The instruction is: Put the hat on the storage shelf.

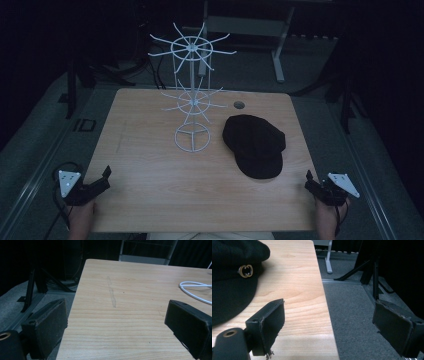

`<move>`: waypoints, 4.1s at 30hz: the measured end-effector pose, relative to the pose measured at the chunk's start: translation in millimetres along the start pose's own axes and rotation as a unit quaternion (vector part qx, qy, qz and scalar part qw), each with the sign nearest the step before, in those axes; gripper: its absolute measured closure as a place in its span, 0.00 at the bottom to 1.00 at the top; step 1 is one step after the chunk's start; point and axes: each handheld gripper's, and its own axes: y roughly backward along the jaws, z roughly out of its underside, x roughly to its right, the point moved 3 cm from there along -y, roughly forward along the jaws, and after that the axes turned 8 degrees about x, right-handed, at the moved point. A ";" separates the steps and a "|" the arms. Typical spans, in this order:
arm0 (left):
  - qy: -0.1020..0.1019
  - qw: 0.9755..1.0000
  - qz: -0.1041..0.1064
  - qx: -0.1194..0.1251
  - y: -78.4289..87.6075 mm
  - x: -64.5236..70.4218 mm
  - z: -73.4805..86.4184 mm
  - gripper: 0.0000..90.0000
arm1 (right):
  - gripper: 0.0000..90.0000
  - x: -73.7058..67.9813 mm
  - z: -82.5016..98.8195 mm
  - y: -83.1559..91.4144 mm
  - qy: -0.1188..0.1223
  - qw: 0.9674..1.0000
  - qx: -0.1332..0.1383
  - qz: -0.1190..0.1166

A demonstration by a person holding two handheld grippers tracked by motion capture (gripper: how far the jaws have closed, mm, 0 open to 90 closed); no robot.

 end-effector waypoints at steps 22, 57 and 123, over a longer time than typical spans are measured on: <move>-0.002 1.000 0.000 0.001 0.2 0.6 0.0 0.05 | 0.12 -14.2 -53.8 1.7 -0.002 0.997 -0.023 -0.079; -0.004 1.000 0.013 0.000 0.1 0.8 0.0 0.05 | 0.23 -141.3 -141.4 -77.3 0.025 0.967 -0.054 -0.248; -0.008 1.000 0.011 -0.002 -0.1 1.8 0.0 0.05 | 0.94 -157.8 -138.7 -92.2 0.041 0.970 -0.054 -0.233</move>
